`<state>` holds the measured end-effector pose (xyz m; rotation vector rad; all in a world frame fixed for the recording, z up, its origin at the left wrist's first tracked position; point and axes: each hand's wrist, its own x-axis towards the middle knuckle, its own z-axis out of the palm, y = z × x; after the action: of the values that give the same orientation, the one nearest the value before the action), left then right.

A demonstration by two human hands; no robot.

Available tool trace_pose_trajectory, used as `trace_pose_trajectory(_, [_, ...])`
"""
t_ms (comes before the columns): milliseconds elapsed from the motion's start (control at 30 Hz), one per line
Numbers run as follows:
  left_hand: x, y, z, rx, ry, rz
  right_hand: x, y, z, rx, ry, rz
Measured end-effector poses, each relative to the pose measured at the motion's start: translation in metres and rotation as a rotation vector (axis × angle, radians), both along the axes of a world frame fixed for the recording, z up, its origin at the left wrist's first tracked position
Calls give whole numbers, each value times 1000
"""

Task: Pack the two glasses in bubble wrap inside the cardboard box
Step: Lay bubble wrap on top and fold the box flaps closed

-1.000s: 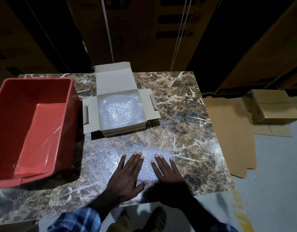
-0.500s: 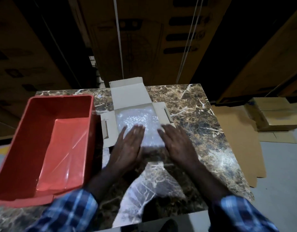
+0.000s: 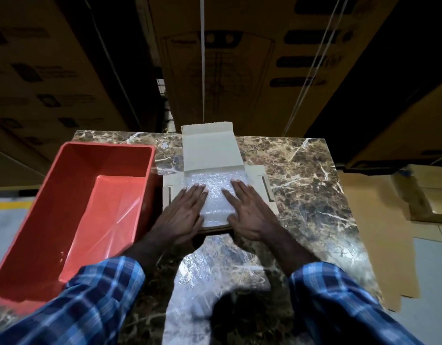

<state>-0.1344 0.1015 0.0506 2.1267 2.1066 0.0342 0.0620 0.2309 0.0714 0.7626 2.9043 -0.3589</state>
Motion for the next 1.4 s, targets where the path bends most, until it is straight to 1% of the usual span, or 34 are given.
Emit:
trace_pose_trajectory(33, [1,0,-2,-48,-16,15,1,2,-3,-53,-11,14])
trace_pose_trajectory(67, [2,1,-2,-47,-32,30,1,4,-5,-91,8,17])
trace_pose_trajectory(133, [4,3,-1,35,-63,82,-3,6,-7,-141,78,-19])
trace_pose_trajectory(167, [5,5,1,84,-93,122,-6,7,-7,-131,108,-38])
trace_pose_trajectory(233, [7,11,5,172,-177,204,-14,8,-8,-39,137,-48])
trace_pose_trajectory(300, [8,16,6,221,-204,238,-19,10,-10,4,113,-30])
trace_pose_trajectory(333, [8,17,5,190,-194,236,-21,11,-11,-19,81,-23])
trace_pose_trajectory(433, [7,16,-3,-19,-163,215,-21,14,-13,-77,24,-3])
trace_pose_trajectory(533, [11,20,-7,-72,-106,211,-25,11,-10,-119,9,-36])
trace_pose_trajectory(633, [23,28,0,-124,-111,281,-36,7,-6,-164,-5,-89])
trace_pose_trajectory(733, [32,38,10,-201,-197,351,-46,7,-8,-223,-2,-145])
trace_pose_trajectory(867, [36,50,11,-262,-302,410,-44,12,-12,-240,-14,-138])
trace_pose_trajectory(967, [35,60,11,-213,-525,533,-43,12,-11,-229,-29,-129])
trace_pose_trajectory(1000, [36,63,11,-182,-573,573,-43,11,-12,-227,-32,-131])
trace_pose_trajectory(1167, [35,62,4,-79,-691,654,-44,5,-18,-184,-29,-147])
trace_pose_trajectory(1233, [31,61,6,-103,-681,611,-46,9,-14,-205,-70,-135])
trace_pose_trajectory(1267, [29,60,7,-142,-642,572,-47,12,-10,-215,-104,-122])
trace_pose_trajectory(1333, [28,56,11,-216,-508,487,-48,19,-3,-212,-185,-84])
trace_pose_trajectory(1400, [27,50,16,-237,-334,416,-46,25,4,-158,-253,-41])
